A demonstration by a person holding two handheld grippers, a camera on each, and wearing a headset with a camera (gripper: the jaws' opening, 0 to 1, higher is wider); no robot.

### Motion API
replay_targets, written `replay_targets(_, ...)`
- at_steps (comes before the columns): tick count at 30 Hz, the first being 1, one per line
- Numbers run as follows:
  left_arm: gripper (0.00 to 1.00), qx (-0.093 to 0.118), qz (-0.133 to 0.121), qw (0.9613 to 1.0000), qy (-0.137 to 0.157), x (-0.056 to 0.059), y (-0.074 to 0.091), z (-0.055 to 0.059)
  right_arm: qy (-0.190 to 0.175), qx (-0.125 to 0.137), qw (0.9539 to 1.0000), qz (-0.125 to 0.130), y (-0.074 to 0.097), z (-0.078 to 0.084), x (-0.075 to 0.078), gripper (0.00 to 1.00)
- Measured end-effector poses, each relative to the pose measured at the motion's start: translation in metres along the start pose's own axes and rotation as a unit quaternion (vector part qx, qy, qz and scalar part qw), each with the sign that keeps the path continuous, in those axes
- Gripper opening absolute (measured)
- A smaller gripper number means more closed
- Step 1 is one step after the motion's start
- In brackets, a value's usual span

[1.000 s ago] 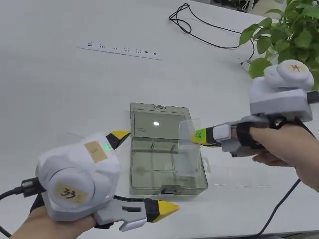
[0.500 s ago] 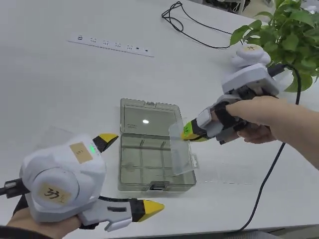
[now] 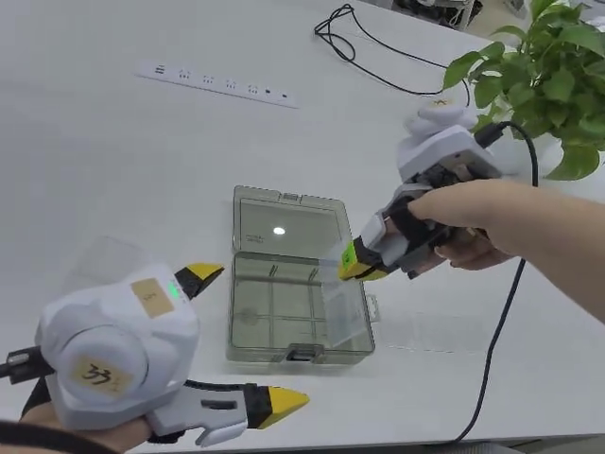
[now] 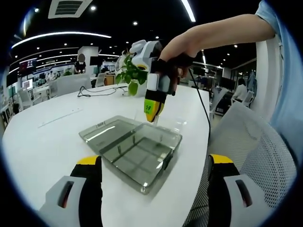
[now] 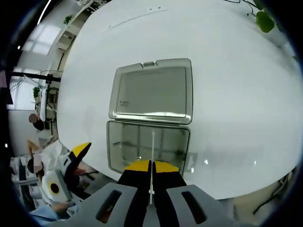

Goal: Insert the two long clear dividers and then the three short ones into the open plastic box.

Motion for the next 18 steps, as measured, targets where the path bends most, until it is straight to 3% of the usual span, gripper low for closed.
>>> replay_targets(18,0.93,-0.004,-0.005,0.9999,0.012,-0.002,0.002,0.005,-0.007,-0.014,0.9998,0.012,-0.012,0.002,0.005,0.01)
Point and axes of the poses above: the centre of the closed fingertips' face, and the gripper's own axes: y roughly backward along the fingers, x roughly to its right, z roughly out of its underside, the point moved 5 cm from there along y, roughly backward along the fingers, and after that the axes turned 7 degrees about -z, right-handed, at the moved point
